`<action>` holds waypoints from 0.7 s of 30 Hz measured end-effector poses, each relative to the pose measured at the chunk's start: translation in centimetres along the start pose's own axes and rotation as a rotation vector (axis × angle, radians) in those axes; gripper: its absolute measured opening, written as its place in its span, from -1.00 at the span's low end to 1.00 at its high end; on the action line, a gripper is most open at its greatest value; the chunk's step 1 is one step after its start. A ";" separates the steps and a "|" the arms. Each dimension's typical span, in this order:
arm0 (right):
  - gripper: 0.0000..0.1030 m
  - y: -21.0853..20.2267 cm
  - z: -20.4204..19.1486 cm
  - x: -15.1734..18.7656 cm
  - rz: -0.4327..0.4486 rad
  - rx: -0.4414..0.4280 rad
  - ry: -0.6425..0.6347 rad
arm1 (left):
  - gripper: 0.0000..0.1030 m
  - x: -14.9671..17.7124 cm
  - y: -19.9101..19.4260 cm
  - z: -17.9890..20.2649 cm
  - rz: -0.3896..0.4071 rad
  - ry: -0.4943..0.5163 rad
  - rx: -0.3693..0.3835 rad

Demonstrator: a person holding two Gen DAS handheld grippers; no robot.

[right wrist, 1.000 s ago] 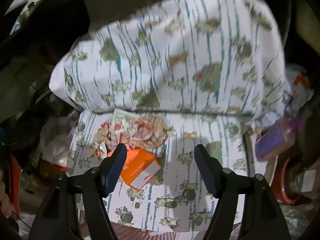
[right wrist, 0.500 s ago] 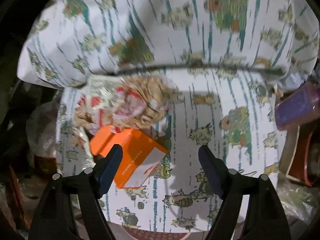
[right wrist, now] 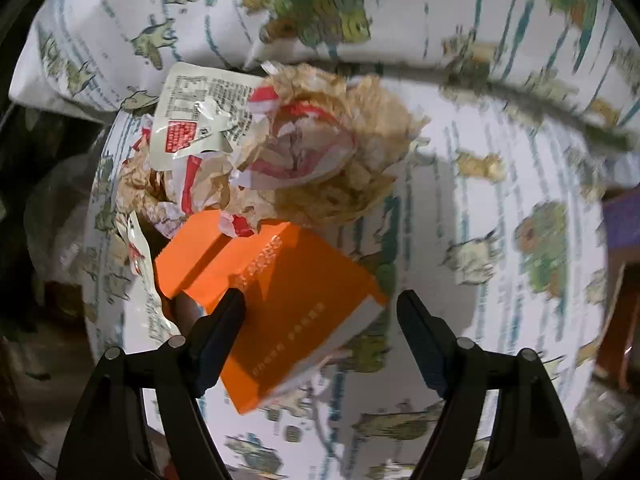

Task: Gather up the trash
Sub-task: 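Grasp the orange box on the stool with the right tool, then lift the orange box with the right tool while the left tool reaches for the chicken-wing packet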

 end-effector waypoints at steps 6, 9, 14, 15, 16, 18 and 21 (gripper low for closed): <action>0.42 1.1 0.3 -0.1 -0.002 -0.002 0.042 | 0.99 0.6 0.2 0.4 -0.033 -0.031 0.068; 0.25 1.1 -0.1 0.1 0.007 0.007 0.021 | 0.99 0.3 -0.2 0.6 -0.018 -0.017 0.063; 0.04 1.0 -0.3 0.2 0.012 -0.007 0.042 | 0.99 0.1 -0.2 1.1 -0.012 0.005 0.048; -0.01 0.9 -0.2 0.3 0.008 -0.014 0.047 | 0.99 0.1 -0.1 1.3 -0.017 0.009 0.048; -0.03 0.5 0.1 0.1 0.006 -0.018 0.046 | 0.99 0.1 0.0 1.4 -0.021 0.011 0.049; -0.11 0.0 0.2 0.4 0.005 -0.011 0.031 | 0.99 0.1 0.3 1.7 -0.026 0.014 0.049; -0.14 -1.3 0.5 0.6 0.011 -0.012 0.008 | 0.99 0.2 0.5 2.2 -0.032 0.022 0.046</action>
Point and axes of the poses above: each gripper's, at about its wrist camera, not at the fingertips, and y roughly the way its jaws point, z to its right, x to its underside, the point moved 8 cm from there along y, roughly the way its jaws point, and after that the axes turned 7 degrees about y, right-handed, at the moved point
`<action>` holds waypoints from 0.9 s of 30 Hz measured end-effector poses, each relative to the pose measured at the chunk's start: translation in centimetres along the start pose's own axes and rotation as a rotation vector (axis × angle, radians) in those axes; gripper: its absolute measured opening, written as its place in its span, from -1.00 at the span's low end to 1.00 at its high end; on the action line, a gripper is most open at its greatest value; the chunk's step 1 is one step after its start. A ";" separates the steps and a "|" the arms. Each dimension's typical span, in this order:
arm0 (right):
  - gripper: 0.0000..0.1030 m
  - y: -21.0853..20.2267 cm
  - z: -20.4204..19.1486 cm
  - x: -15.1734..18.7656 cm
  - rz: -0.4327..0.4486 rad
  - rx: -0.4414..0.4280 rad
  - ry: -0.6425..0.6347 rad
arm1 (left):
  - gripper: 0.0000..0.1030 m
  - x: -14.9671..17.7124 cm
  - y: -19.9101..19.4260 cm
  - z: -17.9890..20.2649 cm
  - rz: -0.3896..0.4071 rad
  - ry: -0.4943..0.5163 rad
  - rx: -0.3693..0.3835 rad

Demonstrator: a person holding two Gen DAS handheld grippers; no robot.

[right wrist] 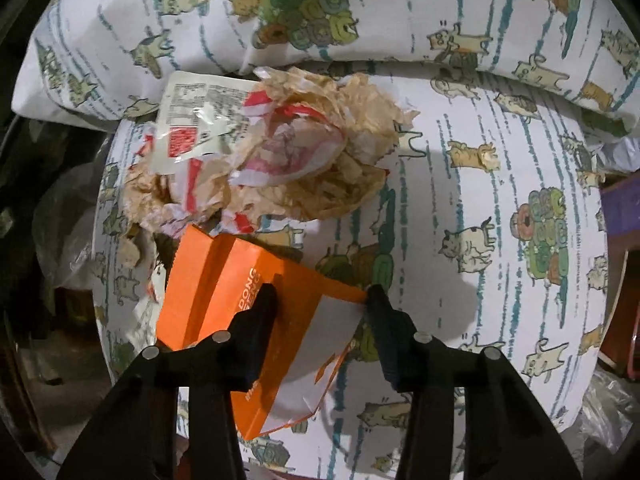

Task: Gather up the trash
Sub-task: 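Lift the orange box with the right tool while the left tool reaches for the chicken-wing packet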

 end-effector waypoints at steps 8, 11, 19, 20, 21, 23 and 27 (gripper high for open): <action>-0.14 -5.2 -0.2 -0.1 0.111 -0.014 -0.058 | 0.99 -0.8 0.5 2.5 -0.004 0.046 0.023; -0.14 -6.7 0.0 -0.8 0.139 -0.060 -0.028 | 0.99 -1.5 0.9 3.6 0.002 0.078 0.021; -0.14 -8.3 3.8 -2.9 0.133 -0.137 0.092 | 0.99 -2.2 6.2 7.1 -0.107 0.208 0.028; -0.14 -8.2 4.0 -3.0 0.131 -0.142 0.089 | 0.99 -2.1 7.0 7.4 -0.127 0.192 0.048; -0.14 -8.3 4.3 -3.2 0.135 -0.140 0.088 | 0.99 -1.9 7.6 7.7 -0.145 0.179 0.070; -0.14 -8.5 4.5 -3.3 0.142 -0.134 0.084 | 0.99 -1.7 9.0 8.6 -0.182 0.164 0.117; -0.14 -9.2 5.4 -3.8 0.162 -0.139 0.096 | 0.97 -1.6 11.4 9.4 -0.220 0.147 0.137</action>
Point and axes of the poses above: each gripper's, at about its wrist camera, not at the fingertips, and y roughly the way its jaws point, z to its right, x to its underside, the point moved 8 cm from there along y, roughly the way its jaws point, and after that the axes turned 7 degrees about y, right-handed, at the moved point
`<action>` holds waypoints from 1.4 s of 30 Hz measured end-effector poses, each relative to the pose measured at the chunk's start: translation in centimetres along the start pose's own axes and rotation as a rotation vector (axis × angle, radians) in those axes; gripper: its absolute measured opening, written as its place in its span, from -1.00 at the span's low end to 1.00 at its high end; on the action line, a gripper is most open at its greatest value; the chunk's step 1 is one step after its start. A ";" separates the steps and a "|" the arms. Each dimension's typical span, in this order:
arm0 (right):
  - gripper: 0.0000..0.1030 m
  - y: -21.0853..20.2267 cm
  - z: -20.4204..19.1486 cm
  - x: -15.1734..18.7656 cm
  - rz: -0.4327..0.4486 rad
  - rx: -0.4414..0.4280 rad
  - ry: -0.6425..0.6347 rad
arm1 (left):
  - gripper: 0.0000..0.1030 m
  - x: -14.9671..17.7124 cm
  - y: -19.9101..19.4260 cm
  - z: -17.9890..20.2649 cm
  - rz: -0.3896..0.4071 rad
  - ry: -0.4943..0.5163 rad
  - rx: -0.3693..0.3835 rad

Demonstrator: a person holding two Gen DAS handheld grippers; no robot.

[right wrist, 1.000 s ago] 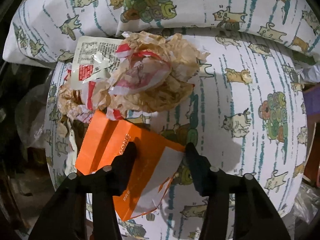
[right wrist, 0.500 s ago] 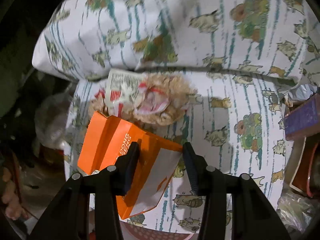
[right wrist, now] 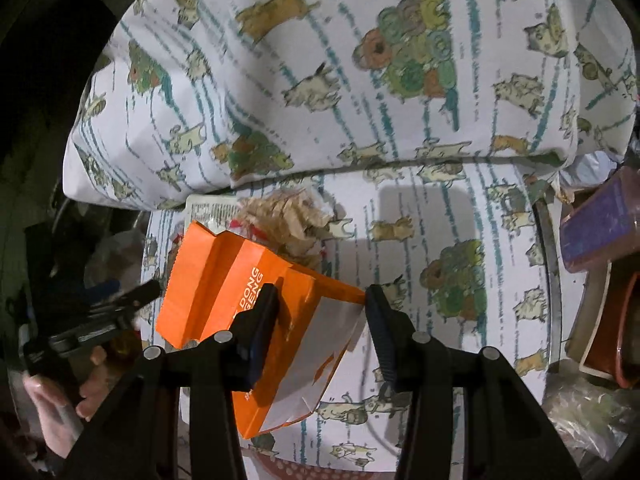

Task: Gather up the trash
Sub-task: 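Lift the orange box with the right tool while the left tool reaches for the chicken-wing packet, then grasp and lift the chicken-wing packet with the left tool while the right tool holds the box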

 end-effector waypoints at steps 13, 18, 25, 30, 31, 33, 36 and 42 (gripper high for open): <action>-0.14 -1.4 2.0 -2.3 0.036 -0.030 0.058 | 0.92 2.9 4.1 4.0 -0.141 0.135 0.006; -0.14 -1.7 1.9 -2.6 0.040 -0.038 0.065 | 0.90 4.3 6.3 4.2 -0.211 0.170 -0.042; -0.14 -2.5 1.9 -2.8 0.074 -0.017 0.040 | 0.47 6.0 7.6 5.0 -0.264 0.202 -0.046; -0.14 -2.6 2.3 -2.7 0.065 -0.029 0.057 | 0.29 6.6 7.0 5.1 -0.263 0.180 -0.013; -0.14 -2.7 2.4 -2.6 0.059 -0.041 0.066 | 0.28 6.6 6.7 4.8 -0.256 0.186 -0.020; -0.14 -2.9 2.5 -2.5 0.058 -0.054 0.076 | 0.26 6.2 5.4 4.5 -0.228 0.188 -0.019; -0.14 -3.5 2.4 -2.4 0.078 -0.063 0.073 | 0.26 5.4 3.4 4.7 -0.167 0.186 0.006; -0.14 -3.7 1.6 -2.2 0.109 -0.088 0.059 | 0.26 4.3 -1.3 3.3 0.017 0.147 0.043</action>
Point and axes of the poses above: each gripper's, at about its wrist camera, not at the fingertips, and y roughly the way its jaws point, z to its right, x to its underside, the point moved 8 cm from there along y, roughly the way its jaws point, and after that the axes turned 7 degrees about y, right-handed, at the moved point
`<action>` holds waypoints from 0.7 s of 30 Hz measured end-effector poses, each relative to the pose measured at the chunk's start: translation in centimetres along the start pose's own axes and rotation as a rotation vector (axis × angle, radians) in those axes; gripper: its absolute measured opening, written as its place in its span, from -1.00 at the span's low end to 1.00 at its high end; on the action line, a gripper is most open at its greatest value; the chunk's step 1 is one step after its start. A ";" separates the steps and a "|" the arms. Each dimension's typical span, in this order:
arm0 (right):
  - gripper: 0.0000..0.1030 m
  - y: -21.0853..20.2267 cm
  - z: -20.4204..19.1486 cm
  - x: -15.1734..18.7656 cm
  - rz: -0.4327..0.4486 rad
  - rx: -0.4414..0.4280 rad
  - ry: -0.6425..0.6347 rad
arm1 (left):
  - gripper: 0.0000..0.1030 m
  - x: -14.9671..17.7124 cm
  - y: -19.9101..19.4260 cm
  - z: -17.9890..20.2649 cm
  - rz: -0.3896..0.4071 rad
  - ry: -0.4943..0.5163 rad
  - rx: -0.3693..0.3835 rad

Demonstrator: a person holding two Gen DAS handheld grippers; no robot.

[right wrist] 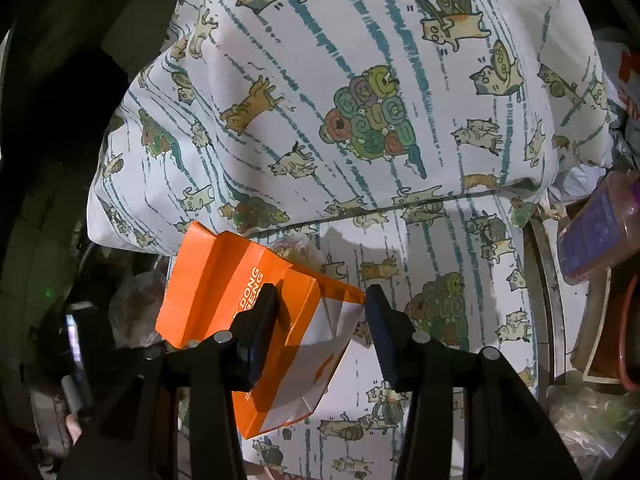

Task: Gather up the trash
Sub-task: 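Grasp and lift the chicken-wing packet with the left tool while the right tool holds the box, then carry the packet and the orange box toward the pink basket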

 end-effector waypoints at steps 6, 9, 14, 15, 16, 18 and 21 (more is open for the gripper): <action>-0.14 -0.9 -1.0 0.1 0.053 -0.010 -0.027 | 0.26 -1.3 -5.3 -3.1 0.234 -0.124 -0.048; -0.14 -1.5 -1.8 0.1 0.066 -0.058 -0.032 | 0.26 -2.3 -8.2 -4.0 0.343 -0.146 -0.050; -0.14 -2.7 -3.1 0.2 0.118 -0.072 -0.070 | 0.26 -2.7 -11.9 -4.4 0.487 -0.131 -0.063; -0.14 -3.0 -3.3 0.2 0.139 -0.065 -0.084 | 0.26 -2.6 -12.7 -4.4 0.508 -0.123 -0.072; -0.14 -3.4 -3.6 0.2 0.156 -0.061 -0.097 | 0.26 -2.4 -13.6 -4.4 0.535 -0.117 -0.095; -0.14 -4.1 -4.1 0.4 0.179 -0.045 -0.125 | 0.26 -2.2 -14.9 -4.2 0.579 -0.105 -0.161; -0.14 -6.2 -5.3 1.3 0.221 -0.042 -0.183 | 0.25 -1.0 -17.9 -3.7 0.647 -0.120 -0.154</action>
Point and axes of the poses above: each gripper's, at about its wrist camera, not at the fingertips, and y roughly the way its jaws point, z to its right, x to its underside, the point moved 8 cm from there along y, roughly the way its jaws point, and after that the axes turned 7 degrees about y, right-handed, at the moved point
